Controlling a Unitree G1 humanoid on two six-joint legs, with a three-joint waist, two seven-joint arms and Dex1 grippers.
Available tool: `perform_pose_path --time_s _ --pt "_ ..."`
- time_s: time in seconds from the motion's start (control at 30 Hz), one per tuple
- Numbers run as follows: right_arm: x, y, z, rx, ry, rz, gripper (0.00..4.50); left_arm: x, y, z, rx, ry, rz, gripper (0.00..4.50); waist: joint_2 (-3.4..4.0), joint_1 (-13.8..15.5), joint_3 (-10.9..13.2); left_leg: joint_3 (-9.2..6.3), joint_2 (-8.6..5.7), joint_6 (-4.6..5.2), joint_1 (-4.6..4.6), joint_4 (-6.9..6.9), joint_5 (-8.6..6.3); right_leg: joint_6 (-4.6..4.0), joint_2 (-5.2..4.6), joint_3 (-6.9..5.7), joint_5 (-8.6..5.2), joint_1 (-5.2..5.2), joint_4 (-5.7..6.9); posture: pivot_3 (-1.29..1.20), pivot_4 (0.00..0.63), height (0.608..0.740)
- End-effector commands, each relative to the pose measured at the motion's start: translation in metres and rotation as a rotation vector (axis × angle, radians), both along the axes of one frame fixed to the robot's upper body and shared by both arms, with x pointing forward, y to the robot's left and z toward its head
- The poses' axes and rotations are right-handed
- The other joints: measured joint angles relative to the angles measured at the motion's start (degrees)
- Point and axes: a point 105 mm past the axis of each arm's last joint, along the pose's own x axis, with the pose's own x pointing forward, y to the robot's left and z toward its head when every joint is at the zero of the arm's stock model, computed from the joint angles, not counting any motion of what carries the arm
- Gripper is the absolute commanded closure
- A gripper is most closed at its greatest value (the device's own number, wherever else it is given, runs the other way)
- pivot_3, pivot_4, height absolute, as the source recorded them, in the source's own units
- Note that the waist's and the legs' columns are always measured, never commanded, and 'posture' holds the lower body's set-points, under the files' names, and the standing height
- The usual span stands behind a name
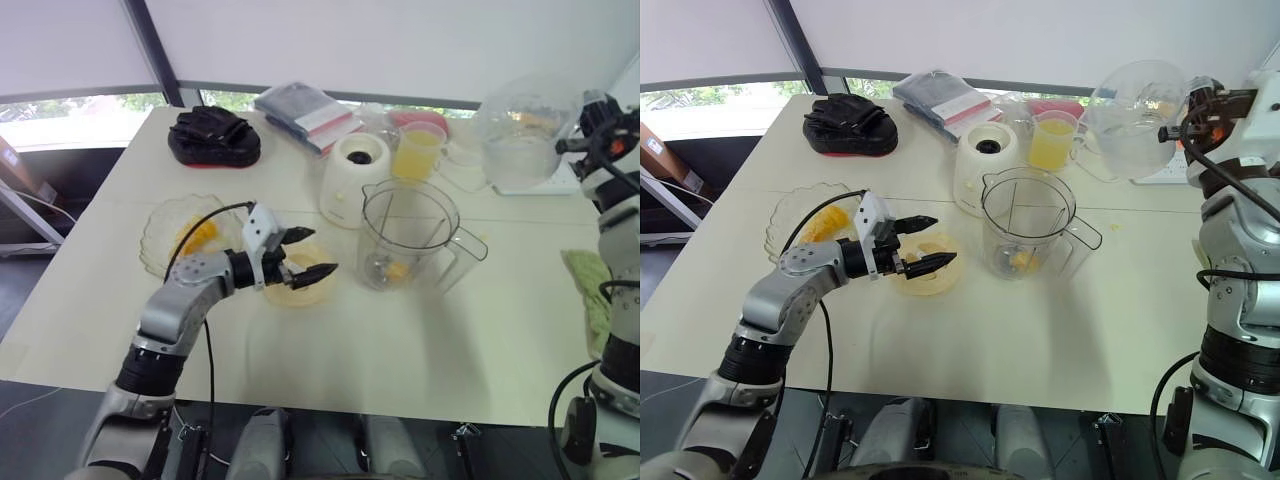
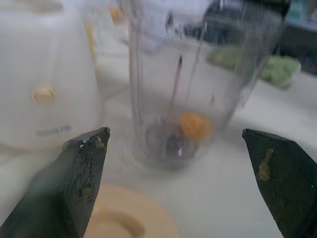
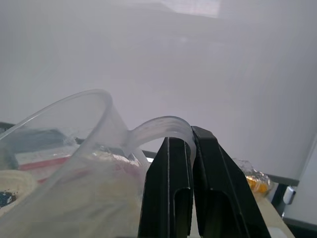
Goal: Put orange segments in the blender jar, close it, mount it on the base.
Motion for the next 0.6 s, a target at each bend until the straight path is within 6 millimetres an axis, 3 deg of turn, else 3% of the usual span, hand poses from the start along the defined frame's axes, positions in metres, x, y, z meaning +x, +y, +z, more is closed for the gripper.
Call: perform_pose_path --time_s 0.03,0.4,0.6 --pt "-0.017 0.01 0.029 -0.102 -0.111 0.016 4.44 0.0 0.004 0.025 -0.111 -0.083 0.014 0.0 0.0 0.0 0.0 0.0 0.0 0.0 0.0 0.0 0.0 0.01 0.0 0.0 0.0 0.0 0.0 0.0 0.15 0.74" --pt "-0.022 0.023 0.031 -0.291 -0.086 0.047 4.44 -0.008 0.002 0.028 -0.221 -0.042 -0.015 0.0 0.0 -0.1 0.0 -0.01 0.0 0.0 0.01 0.02 0.0 0.01 0.05 -0.01 0.01 0.0 0.06 0.0 0.15 0.74" --pt "-0.025 0.04 0.023 -0.396 -0.06 0.095 4.44 -0.011 -0.001 0.027 -0.22 -0.028 -0.039 0.0 0.0 0.0 0.0 -0.03 -0.01 0.0 0.03 0.07 0.0 0.01 0.06 -0.01 0.01 0.0 0.13 0.0 0.15 0.74"
